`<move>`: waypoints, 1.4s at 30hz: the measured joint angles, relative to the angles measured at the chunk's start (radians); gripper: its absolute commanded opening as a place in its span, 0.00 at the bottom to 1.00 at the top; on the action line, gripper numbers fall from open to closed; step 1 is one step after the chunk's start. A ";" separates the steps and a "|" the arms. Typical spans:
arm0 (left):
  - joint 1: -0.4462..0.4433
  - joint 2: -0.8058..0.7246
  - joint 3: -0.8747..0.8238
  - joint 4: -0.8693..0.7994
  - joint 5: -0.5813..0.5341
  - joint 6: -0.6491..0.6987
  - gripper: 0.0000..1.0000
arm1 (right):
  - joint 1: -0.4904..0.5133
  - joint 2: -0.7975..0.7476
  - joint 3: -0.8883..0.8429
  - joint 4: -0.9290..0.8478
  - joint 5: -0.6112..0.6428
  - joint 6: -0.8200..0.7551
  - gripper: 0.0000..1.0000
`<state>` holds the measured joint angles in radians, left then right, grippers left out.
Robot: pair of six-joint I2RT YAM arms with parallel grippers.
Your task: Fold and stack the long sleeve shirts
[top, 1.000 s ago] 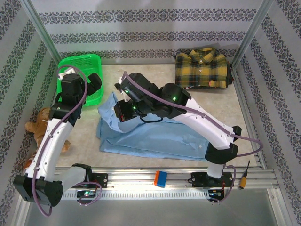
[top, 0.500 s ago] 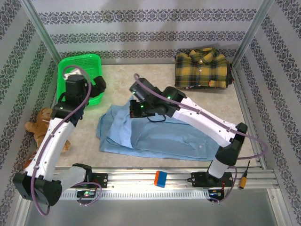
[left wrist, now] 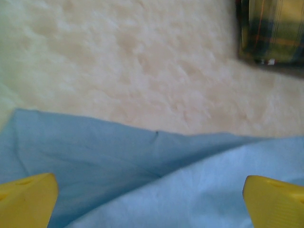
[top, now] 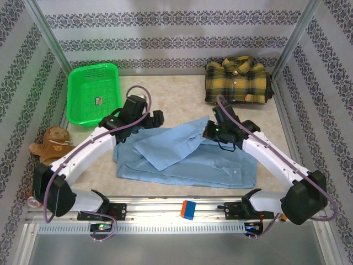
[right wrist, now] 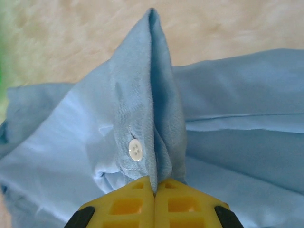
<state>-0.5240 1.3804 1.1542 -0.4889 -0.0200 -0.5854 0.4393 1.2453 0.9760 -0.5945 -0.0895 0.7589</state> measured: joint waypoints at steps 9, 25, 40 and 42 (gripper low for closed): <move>-0.020 0.042 0.002 -0.070 0.073 -0.072 1.00 | -0.220 -0.013 -0.141 0.143 -0.069 -0.041 0.00; -0.026 0.099 0.002 -0.108 0.113 -0.159 0.69 | -0.400 0.019 -0.241 0.189 -0.166 -0.138 0.00; 0.058 0.282 0.000 -0.091 0.003 -0.145 0.59 | -0.438 -0.066 -0.278 0.140 -0.200 -0.190 0.00; 0.085 0.311 0.000 -0.082 -0.013 -0.131 0.57 | -0.451 -0.074 -0.279 0.123 -0.203 -0.203 0.00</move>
<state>-0.4389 1.6913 1.1542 -0.5705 -0.0326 -0.7162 -0.0116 1.1717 0.6971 -0.4717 -0.2920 0.5564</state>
